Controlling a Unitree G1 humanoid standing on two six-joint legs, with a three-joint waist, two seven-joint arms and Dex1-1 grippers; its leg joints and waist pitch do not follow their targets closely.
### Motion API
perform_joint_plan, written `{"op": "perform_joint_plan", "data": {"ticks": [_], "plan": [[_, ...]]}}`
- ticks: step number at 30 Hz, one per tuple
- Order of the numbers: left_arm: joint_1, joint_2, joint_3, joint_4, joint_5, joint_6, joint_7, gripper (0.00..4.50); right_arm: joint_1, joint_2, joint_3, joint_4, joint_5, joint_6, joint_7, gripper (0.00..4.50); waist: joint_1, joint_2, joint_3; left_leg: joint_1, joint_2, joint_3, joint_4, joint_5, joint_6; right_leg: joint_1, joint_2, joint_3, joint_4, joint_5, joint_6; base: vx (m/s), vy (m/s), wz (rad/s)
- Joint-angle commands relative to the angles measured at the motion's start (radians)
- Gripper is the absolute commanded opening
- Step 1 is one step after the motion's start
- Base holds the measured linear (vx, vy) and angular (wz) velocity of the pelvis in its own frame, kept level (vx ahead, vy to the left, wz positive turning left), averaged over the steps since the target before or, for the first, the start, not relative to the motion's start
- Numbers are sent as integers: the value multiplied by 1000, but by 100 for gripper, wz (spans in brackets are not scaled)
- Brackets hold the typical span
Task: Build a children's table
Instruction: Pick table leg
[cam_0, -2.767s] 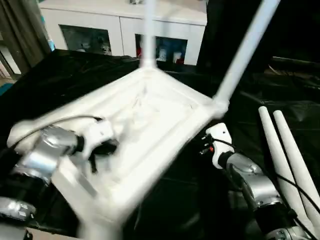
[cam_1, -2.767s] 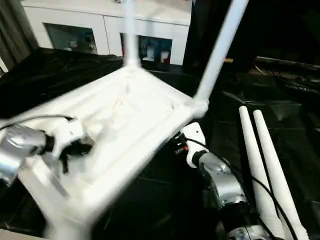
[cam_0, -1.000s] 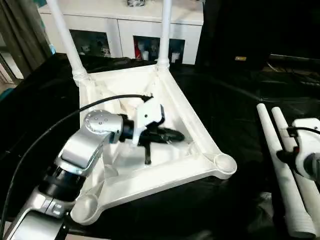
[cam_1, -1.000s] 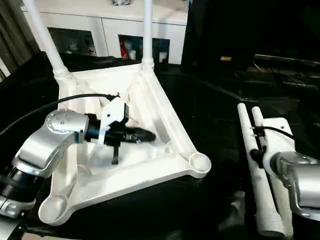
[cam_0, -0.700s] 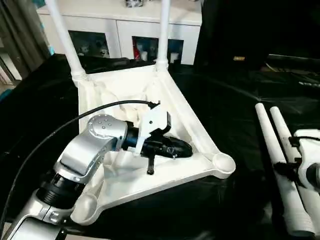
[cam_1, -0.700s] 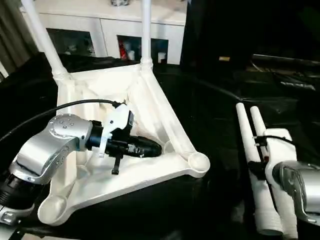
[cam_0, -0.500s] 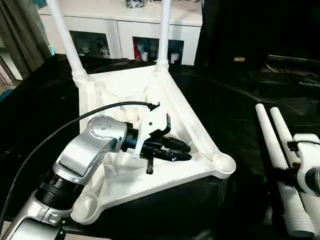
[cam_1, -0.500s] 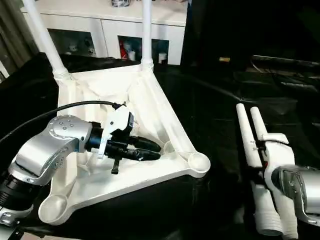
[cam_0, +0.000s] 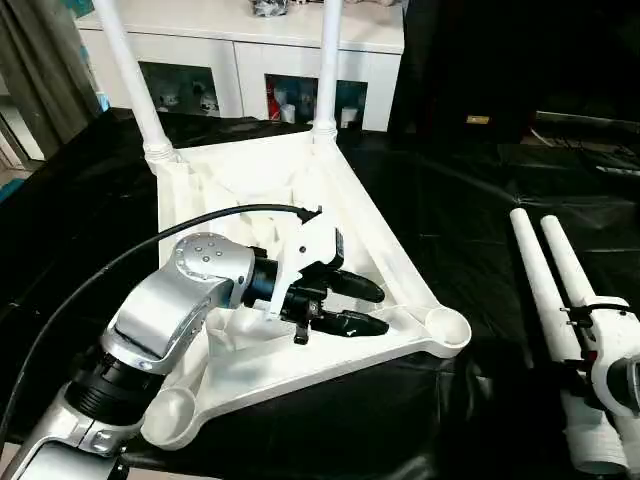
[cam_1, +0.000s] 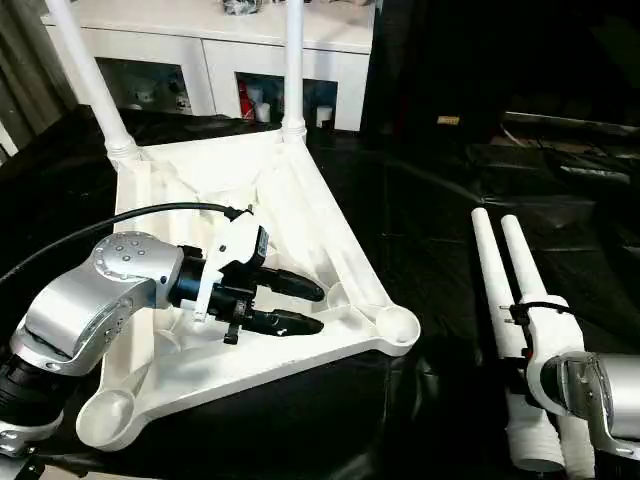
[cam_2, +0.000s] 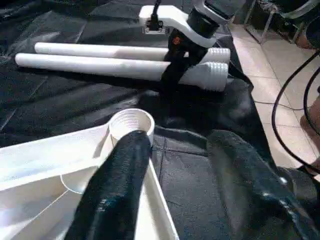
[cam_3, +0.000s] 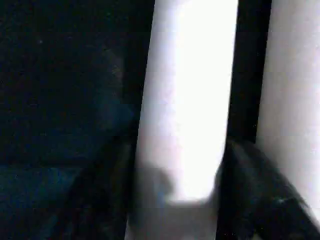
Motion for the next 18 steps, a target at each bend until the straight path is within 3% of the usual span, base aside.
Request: {"op": "perform_joint_plan", "data": {"ticks": [1, 8, 12, 16, 18], "plan": [[-9, 7, -15, -19, -7, 9, 2, 276, -4, 4, -15, 18, 2, -4, -6, 209, 0, -18, -56, 20, 53, -27, -65, -145, -30, 31, -75, 56, -92, -277, -144, 0, 0, 0], [-10, 16, -12, -15, -4, 5, 5, 337, -11, 31, -32, 25, -4, -16, -19, 185, 0, -21, -56, 21, 53, -28, -66, -150, -34, 32, -73, 56, -92, -271, -143, 0, 0, 0], [-16, 7, 5, 8, 8, -10, 36, 367, -43, 65, -78, 32, -20, -34, -51, 184, -3, -20, -57, 18, 51, -29, -67, -145, -38, 33, -74, 54, -89, -268, -148, 0, 0, 0], [-37, -21, 33, 67, 37, -42, 102, 384, -109, 111, -141, 39, -24, -100, -82, 184, -2, -22, -60, 21, 50, -27, -65, -139, -41, 32, -74, 55, -88, -266, -142, 0, 0, 0], [-59, -54, 63, 117, 45, -45, 162, 409, -165, 150, -180, 36, 1, -174, -86, 184, 0, -22, -62, 21, 51, -27, -63, -127, -37, 33, -74, 54, -84, -234, -145, 0, 0, 0]]}}
